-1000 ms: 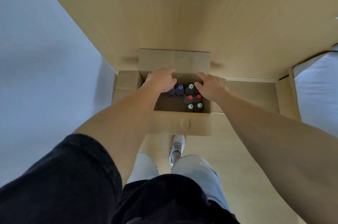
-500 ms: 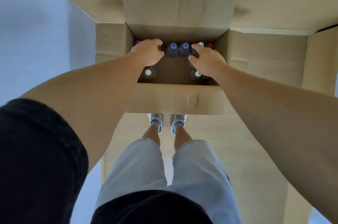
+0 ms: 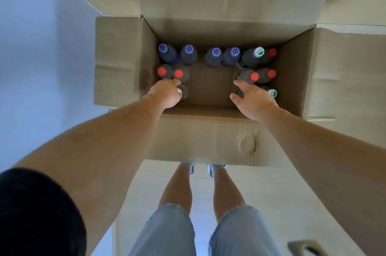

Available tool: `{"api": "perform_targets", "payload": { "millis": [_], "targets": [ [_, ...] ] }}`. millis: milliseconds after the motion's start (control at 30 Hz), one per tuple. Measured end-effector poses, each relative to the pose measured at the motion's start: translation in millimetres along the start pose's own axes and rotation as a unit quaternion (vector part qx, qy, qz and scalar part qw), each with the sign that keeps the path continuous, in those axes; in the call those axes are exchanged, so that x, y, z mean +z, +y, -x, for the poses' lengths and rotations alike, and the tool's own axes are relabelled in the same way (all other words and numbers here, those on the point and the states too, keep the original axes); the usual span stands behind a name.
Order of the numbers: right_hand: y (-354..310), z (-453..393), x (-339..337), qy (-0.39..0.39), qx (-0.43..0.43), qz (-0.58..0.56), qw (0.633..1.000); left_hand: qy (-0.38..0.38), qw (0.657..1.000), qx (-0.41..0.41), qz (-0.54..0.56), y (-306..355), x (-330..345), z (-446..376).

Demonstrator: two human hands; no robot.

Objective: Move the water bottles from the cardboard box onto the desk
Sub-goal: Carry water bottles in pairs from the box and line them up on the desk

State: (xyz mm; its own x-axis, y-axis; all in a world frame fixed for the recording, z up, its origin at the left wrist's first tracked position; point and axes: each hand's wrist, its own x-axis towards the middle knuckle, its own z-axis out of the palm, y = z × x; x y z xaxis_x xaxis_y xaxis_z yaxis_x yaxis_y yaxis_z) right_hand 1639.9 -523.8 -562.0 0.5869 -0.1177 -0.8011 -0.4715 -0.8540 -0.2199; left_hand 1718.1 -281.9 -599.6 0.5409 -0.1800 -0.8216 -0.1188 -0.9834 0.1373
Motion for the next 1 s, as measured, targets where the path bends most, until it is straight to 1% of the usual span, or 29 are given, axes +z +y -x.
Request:
{"api": "perform_targets", "payload": {
  "millis": [133,233,300,367,467,767,867,1000],
  "targets": [
    [13,-18,11,0.003,0.008,-0.005,1.0,-0.032,0.999,-0.003,-0.01,-2,17,-30],
    [21,-30,14,0.01,0.009,-0.01,1.0,-0.043,0.998,-0.011,-0.037,0,29,-54],
    [26,-36,17,0.012,0.007,-0.009,1.0,-0.032,0.997,-0.019,-0.069,4,36,-65],
    [31,-39,20,0.01,0.008,-0.007,1.0,-0.004,0.994,-0.016,-0.107,12,42,-73],
    [36,-39,25,0.01,0.012,-0.011,1.0,0.012,0.991,0.021,-0.135,26,46,-79],
    [45,-38,24,0.004,0.022,-0.026,0.999,0.089,0.989,0.118,-0.015,92,44,-87],
    [52,-40,25,0.011,0.019,-0.028,0.999,0.114,0.986,0.124,0.015,117,52,-101],
    [62,-42,31,0.011,0.023,-0.033,0.999,0.122,0.985,0.118,0.022,135,61,-116]
  ]
}}
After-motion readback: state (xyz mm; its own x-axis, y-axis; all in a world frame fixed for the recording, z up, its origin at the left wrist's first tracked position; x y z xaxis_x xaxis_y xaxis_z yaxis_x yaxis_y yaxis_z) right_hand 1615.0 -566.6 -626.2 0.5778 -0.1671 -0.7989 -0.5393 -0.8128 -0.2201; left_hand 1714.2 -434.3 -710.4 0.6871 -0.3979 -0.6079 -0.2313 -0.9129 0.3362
